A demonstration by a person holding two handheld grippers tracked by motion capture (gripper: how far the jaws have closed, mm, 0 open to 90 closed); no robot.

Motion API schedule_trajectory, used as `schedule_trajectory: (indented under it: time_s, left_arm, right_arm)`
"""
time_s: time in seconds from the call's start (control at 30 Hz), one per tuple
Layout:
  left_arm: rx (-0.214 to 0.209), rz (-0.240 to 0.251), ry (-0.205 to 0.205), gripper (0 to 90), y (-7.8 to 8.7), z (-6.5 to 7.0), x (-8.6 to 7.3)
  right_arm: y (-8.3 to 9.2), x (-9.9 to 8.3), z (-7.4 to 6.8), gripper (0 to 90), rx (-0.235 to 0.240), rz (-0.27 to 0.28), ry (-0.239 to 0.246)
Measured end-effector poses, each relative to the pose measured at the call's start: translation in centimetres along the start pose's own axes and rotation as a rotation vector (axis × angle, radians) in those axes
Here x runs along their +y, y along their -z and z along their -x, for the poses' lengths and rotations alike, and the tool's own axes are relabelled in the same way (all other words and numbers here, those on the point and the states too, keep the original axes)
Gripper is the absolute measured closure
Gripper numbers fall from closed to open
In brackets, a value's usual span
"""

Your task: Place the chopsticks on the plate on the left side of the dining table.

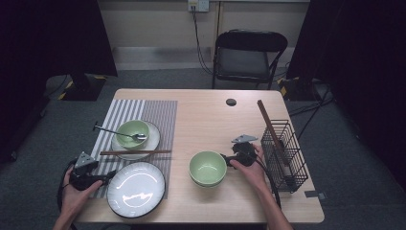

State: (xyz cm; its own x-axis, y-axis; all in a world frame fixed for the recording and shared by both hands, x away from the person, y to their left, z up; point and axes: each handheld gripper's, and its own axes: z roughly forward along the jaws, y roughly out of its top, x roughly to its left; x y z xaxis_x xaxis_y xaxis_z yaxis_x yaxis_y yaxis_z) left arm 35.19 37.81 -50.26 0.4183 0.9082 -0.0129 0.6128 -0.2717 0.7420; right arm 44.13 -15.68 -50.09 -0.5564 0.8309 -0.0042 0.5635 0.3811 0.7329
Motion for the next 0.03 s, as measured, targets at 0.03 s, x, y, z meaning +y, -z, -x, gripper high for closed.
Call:
schedule_trajectory:
  time_s: [0.03]
  left_arm:
    - [0.0,-0.001,-0.001,14.4,0.01,0.0,0.0]
  right_arm:
    - [0.0,0.0,0.0,14.3,0.0,0.0,0.0]
